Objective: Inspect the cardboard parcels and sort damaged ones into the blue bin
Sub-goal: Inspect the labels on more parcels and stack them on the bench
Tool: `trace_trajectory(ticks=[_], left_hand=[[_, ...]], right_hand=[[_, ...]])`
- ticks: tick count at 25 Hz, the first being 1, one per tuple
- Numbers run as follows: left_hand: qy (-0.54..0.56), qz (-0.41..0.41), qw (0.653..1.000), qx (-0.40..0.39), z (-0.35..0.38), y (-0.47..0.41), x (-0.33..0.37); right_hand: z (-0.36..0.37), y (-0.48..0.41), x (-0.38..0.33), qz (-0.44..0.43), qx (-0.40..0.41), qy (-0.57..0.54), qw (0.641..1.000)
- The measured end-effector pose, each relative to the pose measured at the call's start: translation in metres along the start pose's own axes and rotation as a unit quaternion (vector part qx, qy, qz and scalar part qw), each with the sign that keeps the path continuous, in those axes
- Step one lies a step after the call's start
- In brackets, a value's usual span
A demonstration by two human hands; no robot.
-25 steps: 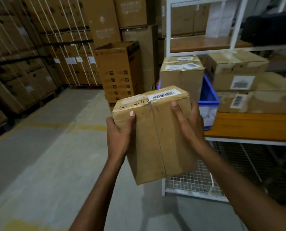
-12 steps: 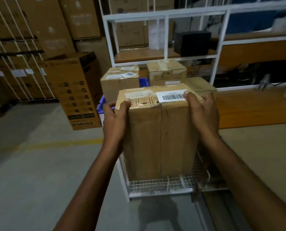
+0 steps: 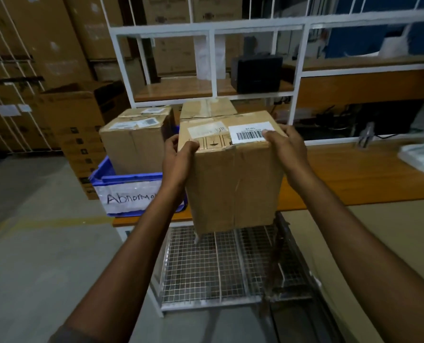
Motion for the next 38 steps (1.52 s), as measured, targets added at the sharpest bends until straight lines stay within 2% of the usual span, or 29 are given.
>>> trace_trajectory(ticks=[3, 7, 11, 16, 19, 23, 26, 28, 30, 31, 34, 38], left_hand=[[-0.019, -0.005, 1.000, -0.008, 0.012, -0.025, -0.023], [-0.037, -0.013, 0.999, -0.035, 0.025, -0.058, -0.051], [-0.051, -0.030, 0.997, -0.051, 0.039, -0.084, -0.069], [-0.196, -0.046, 0.979, -0.032, 0.037, -0.123, -0.076], [-0.245, -0.053, 0.967, -0.051, 0.043, -0.134, -0.065], [-0.397, -0.004, 0.917, -0.021, 0.051, -0.131, -0.047], [-0.350, 0.004, 0.936, -0.027, 0.051, -0.135, -0.050], [-0.287, -0.015, 0.952, -0.110, 0.055, -0.133, -0.058], [-0.225, -0.038, 0.950, -0.211, 0.061, -0.119, -0.065], [-0.213, -0.034, 0.949, -0.229, 0.062, -0.114, -0.067], [-0.201, -0.003, 0.965, -0.170, 0.057, -0.111, -0.066], [-0.176, -0.028, 0.965, -0.192, 0.062, -0.102, -0.074]], right_hand=[[0.015, -0.021, 0.029, 0.040, -0.064, -0.008, 0.997], [0.031, -0.040, 0.060, 0.066, -0.076, 0.011, 0.995], [0.053, -0.058, 0.087, 0.094, -0.143, 0.085, 0.982], [0.045, -0.090, 0.092, 0.111, -0.071, 0.126, 0.983], [0.053, -0.104, 0.088, 0.101, -0.056, 0.151, 0.982], [0.058, -0.108, 0.085, 0.076, -0.027, 0.228, 0.970], [0.056, -0.112, 0.088, 0.068, -0.017, 0.244, 0.967], [0.055, -0.113, 0.094, 0.104, -0.076, 0.192, 0.973], [0.055, -0.106, 0.101, 0.158, -0.137, 0.127, 0.970], [0.055, -0.103, 0.102, 0.155, -0.144, 0.121, 0.970], [0.050, -0.103, 0.100, 0.085, -0.091, 0.150, 0.981], [0.050, -0.093, 0.110, 0.138, -0.149, 0.093, 0.975]])
Point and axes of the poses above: each hand's wrist, its own y-axis away from the middle knuckle, its own z-axis out of the palm, x = y × z, the point moved 10 cm from there along -y, towards the middle knuckle, and after that the axes turned 12 degrees about -y, right-handed, at the moved point
